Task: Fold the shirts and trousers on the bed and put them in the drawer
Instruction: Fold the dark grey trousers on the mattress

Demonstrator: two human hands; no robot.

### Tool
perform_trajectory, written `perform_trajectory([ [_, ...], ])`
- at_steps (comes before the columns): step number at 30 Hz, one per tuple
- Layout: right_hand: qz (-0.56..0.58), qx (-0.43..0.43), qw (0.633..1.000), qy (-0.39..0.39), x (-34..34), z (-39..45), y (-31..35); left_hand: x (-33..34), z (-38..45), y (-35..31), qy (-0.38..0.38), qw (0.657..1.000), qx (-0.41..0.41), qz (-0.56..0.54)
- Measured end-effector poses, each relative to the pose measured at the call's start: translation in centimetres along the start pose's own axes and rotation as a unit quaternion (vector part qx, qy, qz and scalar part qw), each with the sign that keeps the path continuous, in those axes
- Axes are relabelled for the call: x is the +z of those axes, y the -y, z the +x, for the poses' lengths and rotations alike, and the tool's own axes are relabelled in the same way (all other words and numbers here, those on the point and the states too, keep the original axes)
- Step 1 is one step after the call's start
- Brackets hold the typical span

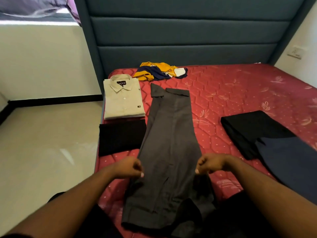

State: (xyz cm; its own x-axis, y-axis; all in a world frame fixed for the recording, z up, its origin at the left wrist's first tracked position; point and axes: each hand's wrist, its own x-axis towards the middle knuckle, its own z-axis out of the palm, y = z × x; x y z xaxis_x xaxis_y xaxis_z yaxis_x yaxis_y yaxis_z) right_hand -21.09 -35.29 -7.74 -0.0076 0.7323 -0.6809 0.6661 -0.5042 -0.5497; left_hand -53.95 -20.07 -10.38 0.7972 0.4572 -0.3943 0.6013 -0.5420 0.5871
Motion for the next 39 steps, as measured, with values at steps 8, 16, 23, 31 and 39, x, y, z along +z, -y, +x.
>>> perform_trajectory([
  [8, 0.165, -0.046, 0.949, -0.263, -6.2, 8.5, 1.2, -6.4, 15.3, -2.1, -0.277, 0.885, -0.148, -0.343],
  [16, 0.339, 0.031, 0.856, -0.39, -12.8, 20.0, -0.2, -9.2, 30.0, 0.3, -0.347, 0.828, -0.247, -0.365],
  [23, 0.42, 0.091, 0.795, -0.429, -15.1, 25.3, -1.4, -9.1, 33.5, 2.1, -0.359, 0.826, -0.271, -0.34],
  [31, 0.437, 0.115, 0.803, -0.388, -15.4, 26.5, -0.2, -10.1, 32.8, 2.9, -0.318, 0.858, -0.364, -0.176],
  [39, 0.449, 0.128, 0.821, -0.327, -15.1, 25.4, 2.3, -11.0, 32.6, 1.3, -0.292, 0.838, -0.356, -0.295],
])
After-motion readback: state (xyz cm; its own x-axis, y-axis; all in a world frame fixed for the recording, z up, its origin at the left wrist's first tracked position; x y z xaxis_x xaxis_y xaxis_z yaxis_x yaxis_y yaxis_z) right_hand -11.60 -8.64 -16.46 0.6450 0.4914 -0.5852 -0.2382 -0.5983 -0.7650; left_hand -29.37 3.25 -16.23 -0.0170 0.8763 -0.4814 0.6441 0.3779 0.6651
